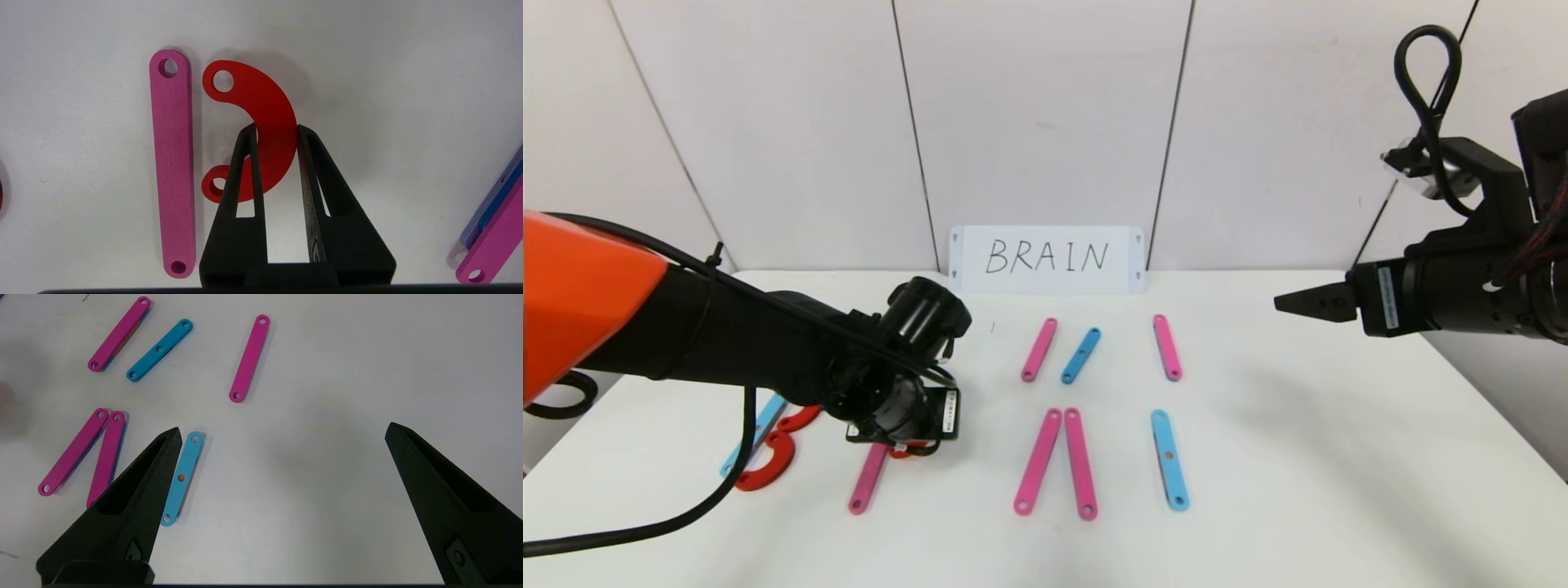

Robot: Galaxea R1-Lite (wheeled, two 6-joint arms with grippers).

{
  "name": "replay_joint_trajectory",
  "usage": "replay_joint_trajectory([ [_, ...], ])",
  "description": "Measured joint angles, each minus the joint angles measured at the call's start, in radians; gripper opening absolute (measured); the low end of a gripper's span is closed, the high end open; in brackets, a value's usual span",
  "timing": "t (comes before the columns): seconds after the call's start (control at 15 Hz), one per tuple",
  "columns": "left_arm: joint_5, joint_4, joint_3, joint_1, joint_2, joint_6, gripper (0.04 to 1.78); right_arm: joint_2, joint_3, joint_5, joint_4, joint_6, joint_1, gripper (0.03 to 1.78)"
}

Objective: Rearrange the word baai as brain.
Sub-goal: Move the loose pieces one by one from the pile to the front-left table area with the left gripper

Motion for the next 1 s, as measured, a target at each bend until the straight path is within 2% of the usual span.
replay_joint_trajectory([
  [0.8,0.009,-0.002,-0.005,0.002,0.019,-0.022,0.3,0.0,0.0,0.0,0.0,0.0,0.0,1.74],
  [1.0,0.011,-0.001,-0.007,0.001,0.019,-0.022,0.44,0.0,0.0,0.0,0.0,0.0,0.0,1.74],
])
